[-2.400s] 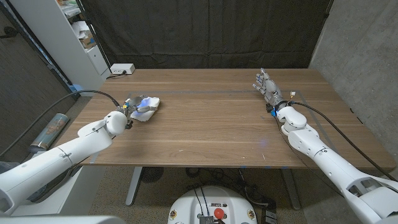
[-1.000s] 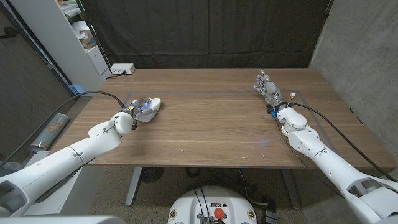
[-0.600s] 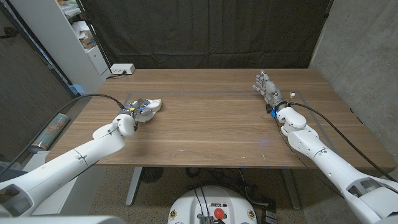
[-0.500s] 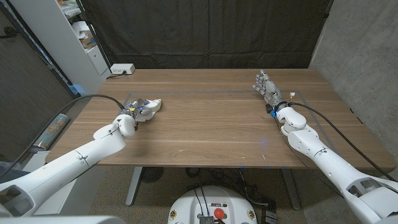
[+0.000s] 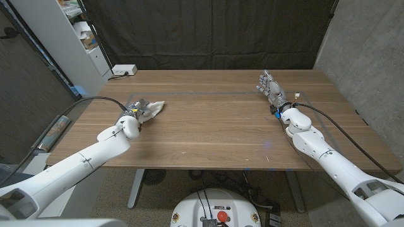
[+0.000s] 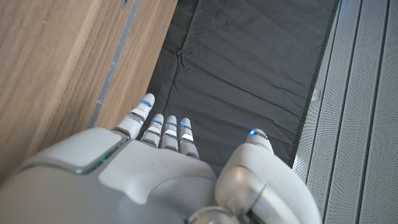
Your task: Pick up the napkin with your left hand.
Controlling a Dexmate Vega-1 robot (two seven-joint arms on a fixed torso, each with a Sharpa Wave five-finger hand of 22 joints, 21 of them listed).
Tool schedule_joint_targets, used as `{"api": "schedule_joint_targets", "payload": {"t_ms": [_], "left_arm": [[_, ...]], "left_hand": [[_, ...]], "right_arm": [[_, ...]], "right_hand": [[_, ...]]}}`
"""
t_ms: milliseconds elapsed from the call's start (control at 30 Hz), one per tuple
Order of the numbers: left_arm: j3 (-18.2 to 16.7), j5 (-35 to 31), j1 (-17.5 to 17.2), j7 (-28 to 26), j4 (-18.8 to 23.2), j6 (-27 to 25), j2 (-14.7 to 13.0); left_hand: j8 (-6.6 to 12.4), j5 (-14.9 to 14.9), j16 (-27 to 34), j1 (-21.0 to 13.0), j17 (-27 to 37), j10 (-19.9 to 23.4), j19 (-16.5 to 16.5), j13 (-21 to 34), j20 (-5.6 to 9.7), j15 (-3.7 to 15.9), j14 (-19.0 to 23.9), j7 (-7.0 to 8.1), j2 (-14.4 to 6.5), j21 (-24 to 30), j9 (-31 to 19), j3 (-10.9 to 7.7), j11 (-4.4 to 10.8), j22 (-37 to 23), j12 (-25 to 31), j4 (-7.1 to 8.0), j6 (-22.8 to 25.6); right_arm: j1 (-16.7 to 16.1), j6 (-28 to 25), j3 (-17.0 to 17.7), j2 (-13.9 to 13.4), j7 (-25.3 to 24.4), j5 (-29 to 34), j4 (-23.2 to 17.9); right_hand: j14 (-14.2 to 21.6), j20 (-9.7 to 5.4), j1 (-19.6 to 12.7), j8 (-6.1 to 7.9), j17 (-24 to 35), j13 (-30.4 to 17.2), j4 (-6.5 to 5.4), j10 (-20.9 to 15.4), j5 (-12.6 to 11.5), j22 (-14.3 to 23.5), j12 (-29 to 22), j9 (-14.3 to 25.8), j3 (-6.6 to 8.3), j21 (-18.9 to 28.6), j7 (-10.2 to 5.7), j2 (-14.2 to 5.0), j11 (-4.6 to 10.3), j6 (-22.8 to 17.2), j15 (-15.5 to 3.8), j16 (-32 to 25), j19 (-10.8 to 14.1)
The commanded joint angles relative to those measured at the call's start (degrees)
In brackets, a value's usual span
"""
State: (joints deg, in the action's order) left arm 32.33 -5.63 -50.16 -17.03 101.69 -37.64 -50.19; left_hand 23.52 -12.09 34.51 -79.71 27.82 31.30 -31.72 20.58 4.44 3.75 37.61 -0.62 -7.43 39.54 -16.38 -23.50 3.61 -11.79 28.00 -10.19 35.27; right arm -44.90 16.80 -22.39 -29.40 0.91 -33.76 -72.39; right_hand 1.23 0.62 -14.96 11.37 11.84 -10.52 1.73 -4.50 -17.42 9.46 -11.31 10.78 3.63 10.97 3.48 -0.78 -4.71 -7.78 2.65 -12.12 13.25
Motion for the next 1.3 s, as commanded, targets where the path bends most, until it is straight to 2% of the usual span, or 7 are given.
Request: {"api": "schedule_joint_targets", "payload": {"t_ms": [33,400,433,467,567,900,1300], "left_arm": [[-0.5,2.0,0.0,0.0,0.4,0.9,-0.6],[-0.4,2.3,0.4,0.1,0.5,1.0,-0.9],[-0.3,2.1,0.5,-0.1,0.6,0.8,-1.0],[-0.1,1.8,0.7,-0.1,0.8,0.2,-1.0],[-0.2,2.0,0.6,1.0,1.3,1.5,-2.2],[-0.5,1.0,0.5,1.0,4.7,-1.4,-3.4],[-0.9,0.6,0.5,1.8,6.6,-2.6,-4.5]], "left_hand": [[1.36,-0.4,2.1,-2.5,2.6,2.1,-11.3,1.6,2.05,5.84,3.7,-0.11,0.2,3.7,-1.5,0.79,0.32,-3.5,1.3,-0.23,1.9],[1.93,-0.3,2.8,-3.6,3.8,2.6,-11.8,2.7,2.74,6.13,4.7,-0.7,0.5,6.1,-2.6,1.39,-0.18,-3.9,1.7,0.01,2.2],[1.94,-0.3,2.7,-3.6,3.8,2.6,-11.8,2.7,2.73,6.08,4.7,-0.7,0.5,6.2,-2.6,1.39,-0.13,-3.9,1.8,0.03,2.2],[2.0,-0.3,2.6,-3.8,4.0,3.0,-11.6,2.9,2.68,5.9,4.7,-0.65,0.6,6.7,-2.9,1.48,0.59,-4.0,1.9,0.09,2.1],[2.08,-0.3,2.6,-3.7,4.1,3.2,-11.5,3.2,2.63,5.7,4.7,-0.62,0.6,7.1,-3.1,1.61,0.68,-4.1,2.0,0.3,2.1],[2.07,-0.2,1.6,-3.1,4.4,2.2,-10.5,4.0,2.22,5.26,4.2,-0.56,0.3,8.7,-3.9,1.86,0.39,-4.2,1.7,0.92,1.2],[2.18,-0.1,0.6,-2.1,4.4,1.9,-10.1,4.6,1.93,4.45,3.9,-0.43,0.0,10.1,-4.6,1.99,0.54,-4.0,1.6,1.44,0.9]], "right_arm": [[0.0,0.3,0.2,-0.1,0.3,-0.2,-0.1],[-0.1,0.3,0.2,-0.1,0.1,-0.1,-0.3],[0.0,0.3,0.2,-0.1,0.1,-0.1,-0.3],[0.0,0.3,0.2,-0.1,0.1,-0.1,-0.3],[0.2,0.4,0.1,0.0,0.2,-0.1,-0.1],[0.7,0.9,0.1,0.5,0.6,-0.2,0.9],[0.4,1.3,0.2,0.4,0.7,-0.3,0.6]], "right_hand": [[0.4,0.22,-0.1,-0.03,0.2,-0.3,-0.09,-0.5,0.2,0.3,0.2,0.1,-0.21,-0.1,0.02,-0.42,0.17,-0.6,0.3,0.2,0.3],[0.5,0.21,-0.1,-0.03,0.2,-0.3,-0.08,-0.6,0.2,0.3,0.2,0.1,-0.26,-0.1,0.08,-0.44,0.16,-0.6,0.27,0.2,0.3],[0.5,0.23,-0.1,-0.02,0.2,-0.3,-0.08,-0.6,0.2,0.3,0.1,0.1,-0.27,-0.1,0.05,-0.45,0.16,-0.6,0.29,0.2,0.3],[0.5,0.22,-0.1,-0.02,0.2,-0.3,-0.07,-0.6,0.2,0.3,0.2,0.1,-0.27,-0.1,0.06,-0.45,0.18,-0.6,0.28,0.2,0.3],[0.5,0.22,-0.1,-0.04,0.2,-0.3,-0.07,-0.6,0.2,0.3,0.2,0.1,-0.28,-0.1,0.06,-0.46,0.18,-0.6,0.31,0.2,0.3],[0.5,0.23,-0.1,-0.06,0.2,-0.3,-0.06,-0.6,0.2,0.3,0.2,0.1,-0.31,0.0,0.03,-0.5,0.16,-0.6,0.28,0.2,0.4],[0.5,0.24,-0.1,-0.05,0.2,-0.3,-0.04,-0.6,0.2,0.3,0.2,0.1,-0.37,0.0,0.09,-0.54,0.18,-0.6,0.26,0.2,0.4]]}}
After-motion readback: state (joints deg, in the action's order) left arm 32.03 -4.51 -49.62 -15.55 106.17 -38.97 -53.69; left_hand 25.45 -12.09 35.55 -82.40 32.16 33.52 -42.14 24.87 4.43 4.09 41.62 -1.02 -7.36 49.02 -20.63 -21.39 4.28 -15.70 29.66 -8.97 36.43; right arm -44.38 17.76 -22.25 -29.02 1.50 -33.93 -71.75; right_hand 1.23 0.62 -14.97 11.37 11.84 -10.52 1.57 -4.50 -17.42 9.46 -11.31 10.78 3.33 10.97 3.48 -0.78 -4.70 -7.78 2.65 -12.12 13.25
